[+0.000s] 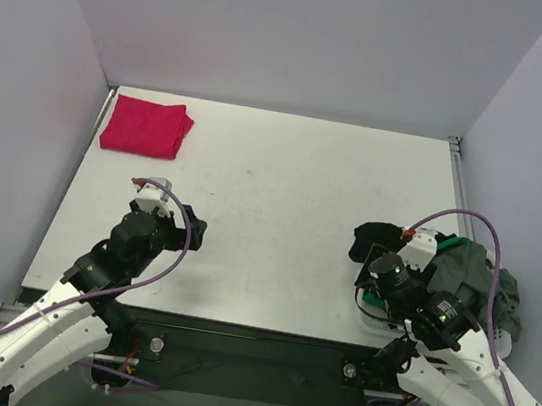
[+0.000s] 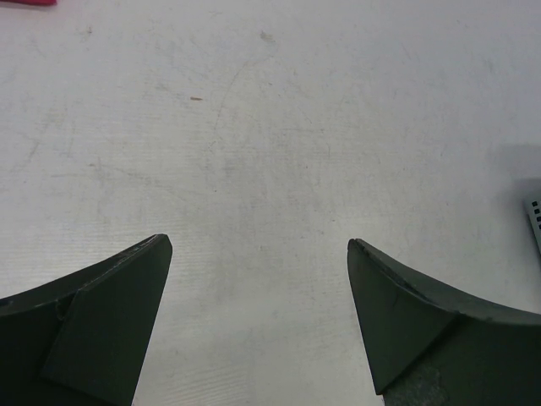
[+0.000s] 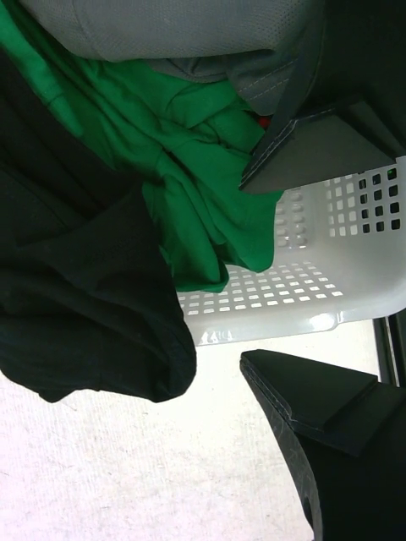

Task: Fold and stack the t-shirts
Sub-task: Grab crumpled tshirt from bin with the right arm

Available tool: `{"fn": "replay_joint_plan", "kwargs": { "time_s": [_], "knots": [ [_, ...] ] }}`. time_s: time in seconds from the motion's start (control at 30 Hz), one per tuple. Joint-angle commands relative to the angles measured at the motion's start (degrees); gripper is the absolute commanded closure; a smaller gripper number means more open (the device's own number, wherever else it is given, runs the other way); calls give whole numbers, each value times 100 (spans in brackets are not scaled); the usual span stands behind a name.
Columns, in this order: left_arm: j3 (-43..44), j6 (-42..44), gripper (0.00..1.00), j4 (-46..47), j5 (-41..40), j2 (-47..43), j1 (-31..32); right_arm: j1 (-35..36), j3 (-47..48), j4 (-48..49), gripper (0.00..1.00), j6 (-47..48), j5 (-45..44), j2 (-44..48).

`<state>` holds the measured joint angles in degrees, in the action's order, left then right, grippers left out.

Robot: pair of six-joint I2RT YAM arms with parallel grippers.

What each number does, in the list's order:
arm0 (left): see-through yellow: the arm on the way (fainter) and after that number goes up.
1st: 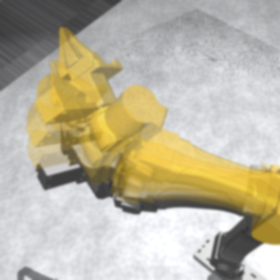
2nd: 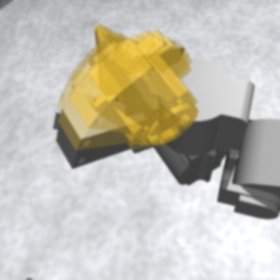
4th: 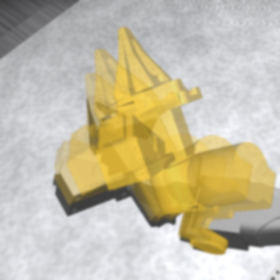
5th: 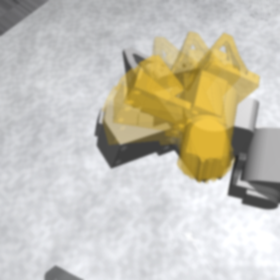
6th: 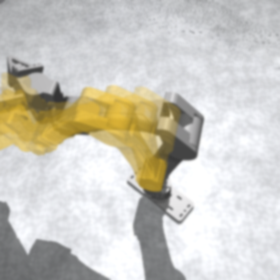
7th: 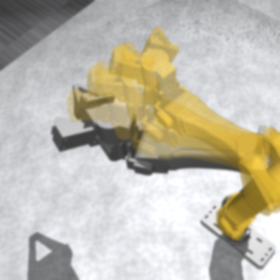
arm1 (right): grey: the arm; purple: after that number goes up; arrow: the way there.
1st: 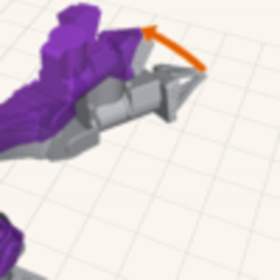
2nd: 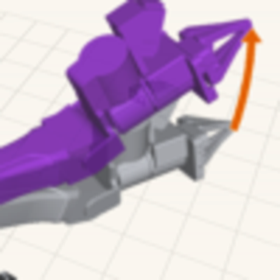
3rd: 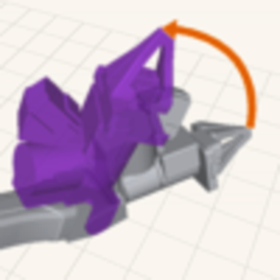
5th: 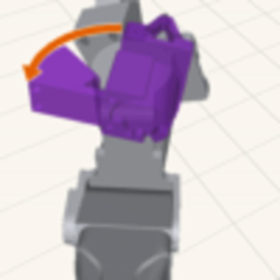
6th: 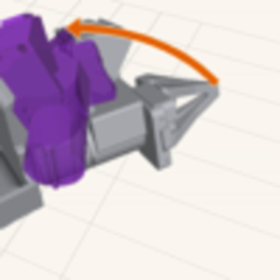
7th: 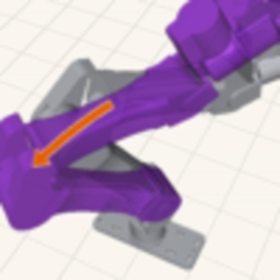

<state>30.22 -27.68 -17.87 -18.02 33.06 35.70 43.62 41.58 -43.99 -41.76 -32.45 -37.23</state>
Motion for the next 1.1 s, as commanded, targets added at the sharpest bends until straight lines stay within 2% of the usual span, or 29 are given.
{"fn": "replay_joint_plan", "kwargs": {
  "time_s": [0.0,0.1,0.17,0.2,0.47,0.7,0.87,1.07],
  "knots": [
    [81,96,3,178,-9,78,24,33,-18,-110,24,-113,-367,-30],
    [90,96,3,187,9,113,33,24,-45,-110,22,-157,-429,14],
    [72,96,3,213,35,122,24,15,-54,-197,4,-262,-604,84],
    [72,96,3,214,44,113,24,15,-36,-241,0,-306,-692,102],
    [46,79,3,214,106,104,24,-151,394,-1426,0,-1211,-1834,260],
    [-7,52,3,275,237,95,24,-564,605,-1999,0,-1713,-2555,524],
    [-7,26,3,293,308,139,24,-977,535,-2105,0,-2037,-2539,621],
    [-16,8,3,336,387,113,33,-995,184,-2132,0,-2503,-2512,638]
  ]
}}
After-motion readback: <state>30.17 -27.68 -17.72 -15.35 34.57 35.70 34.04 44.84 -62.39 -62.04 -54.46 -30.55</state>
